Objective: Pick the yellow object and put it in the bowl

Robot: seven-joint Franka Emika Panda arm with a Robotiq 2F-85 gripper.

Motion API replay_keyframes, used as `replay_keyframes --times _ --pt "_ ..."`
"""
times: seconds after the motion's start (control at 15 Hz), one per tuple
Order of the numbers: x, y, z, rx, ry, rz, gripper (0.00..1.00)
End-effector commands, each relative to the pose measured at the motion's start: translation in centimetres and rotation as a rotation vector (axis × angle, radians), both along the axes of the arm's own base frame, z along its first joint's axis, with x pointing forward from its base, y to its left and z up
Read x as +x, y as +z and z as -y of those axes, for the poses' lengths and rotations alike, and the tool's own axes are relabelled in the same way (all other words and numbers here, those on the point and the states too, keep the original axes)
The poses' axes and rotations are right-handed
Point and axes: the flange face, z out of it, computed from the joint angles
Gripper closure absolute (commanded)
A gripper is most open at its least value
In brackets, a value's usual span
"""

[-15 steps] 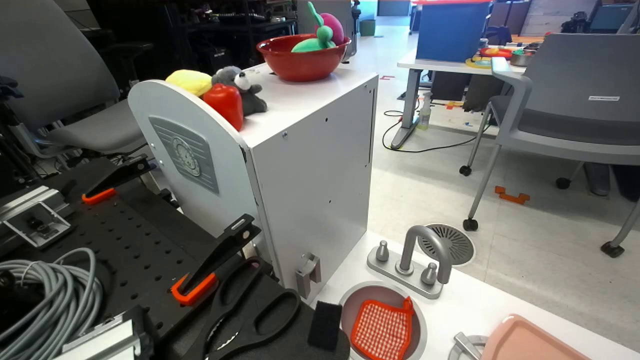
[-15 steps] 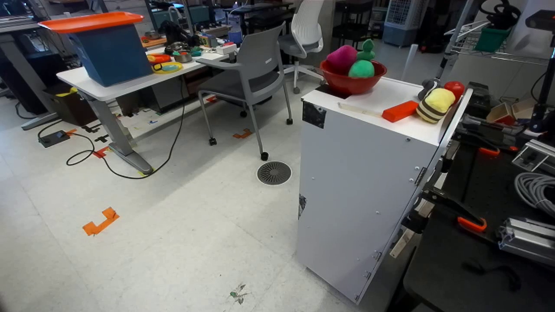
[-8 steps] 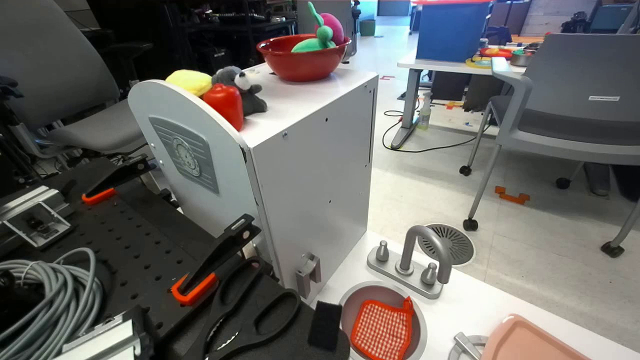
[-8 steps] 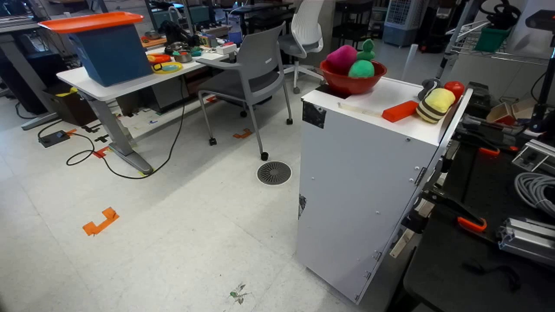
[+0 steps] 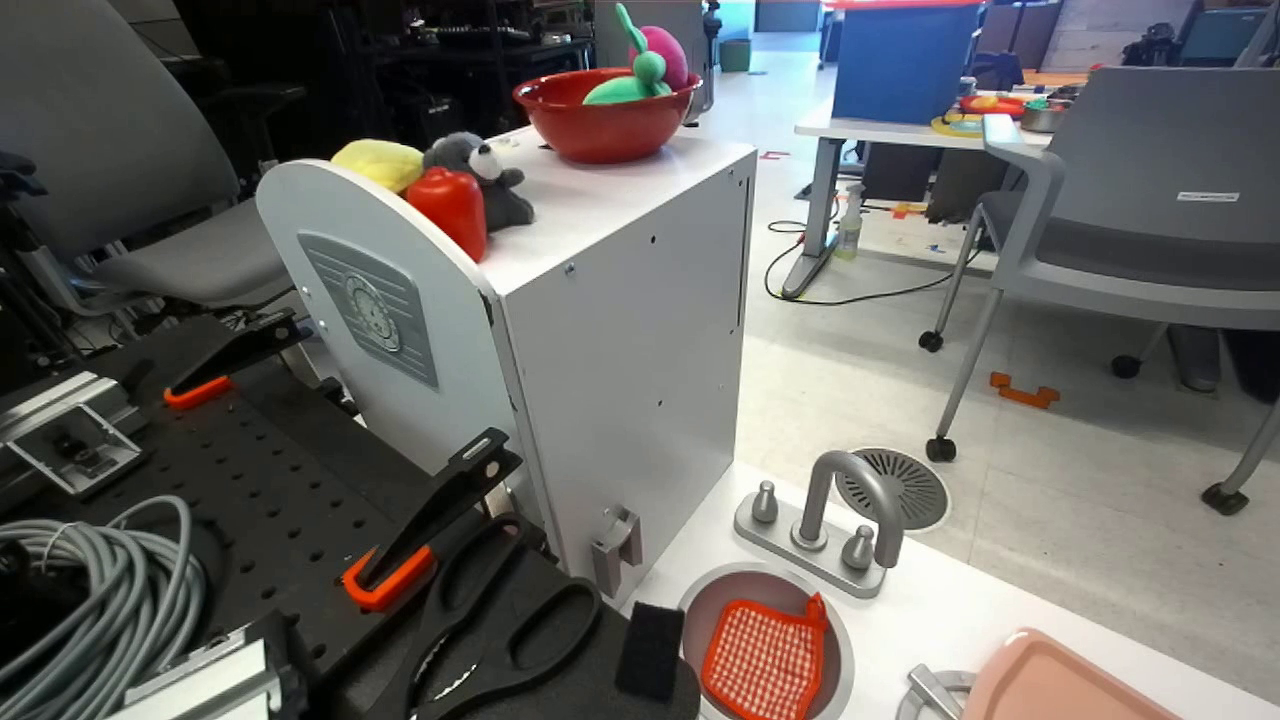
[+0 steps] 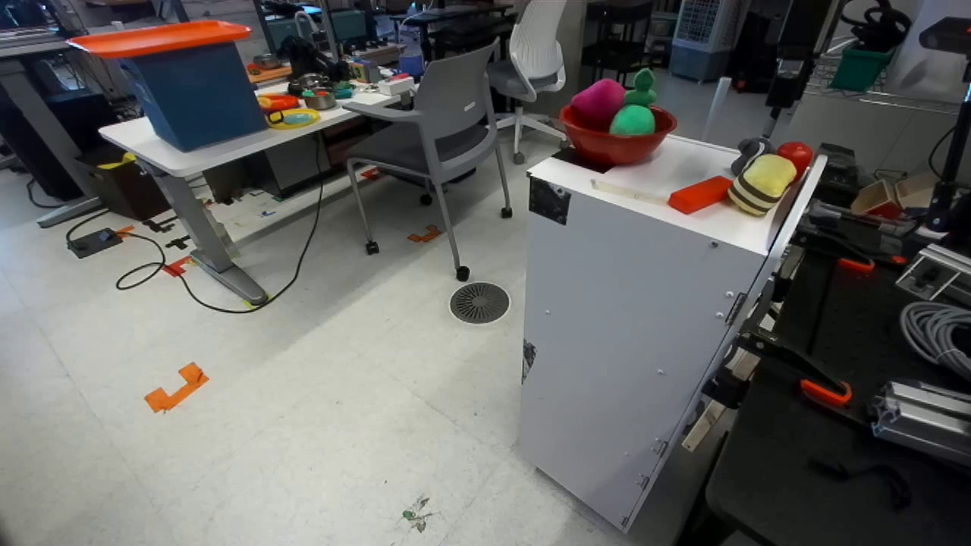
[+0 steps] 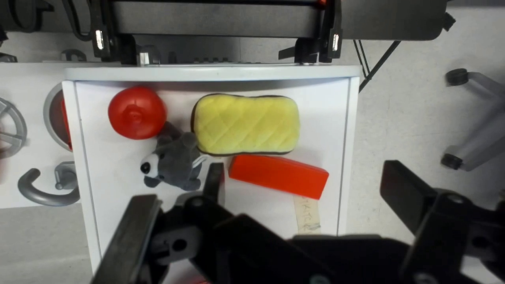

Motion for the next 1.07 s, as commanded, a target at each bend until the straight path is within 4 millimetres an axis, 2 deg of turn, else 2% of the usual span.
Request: replay_keyframes --times 0.0,0.2,0.53,1.0 --pt "0.3 -0.76 0.76 -0.005 -0.08 -0.047 0.0" --pt "0.07 -1.07 1.36 -0.029 -0.173 -0.065 0.0" --pt "0.11 -1.14 1.22 -0.051 -0.25 -0.087 0.0" --pt "-0.44 -1.65 1.02 -0.109 -0.22 -0.182 0.0"
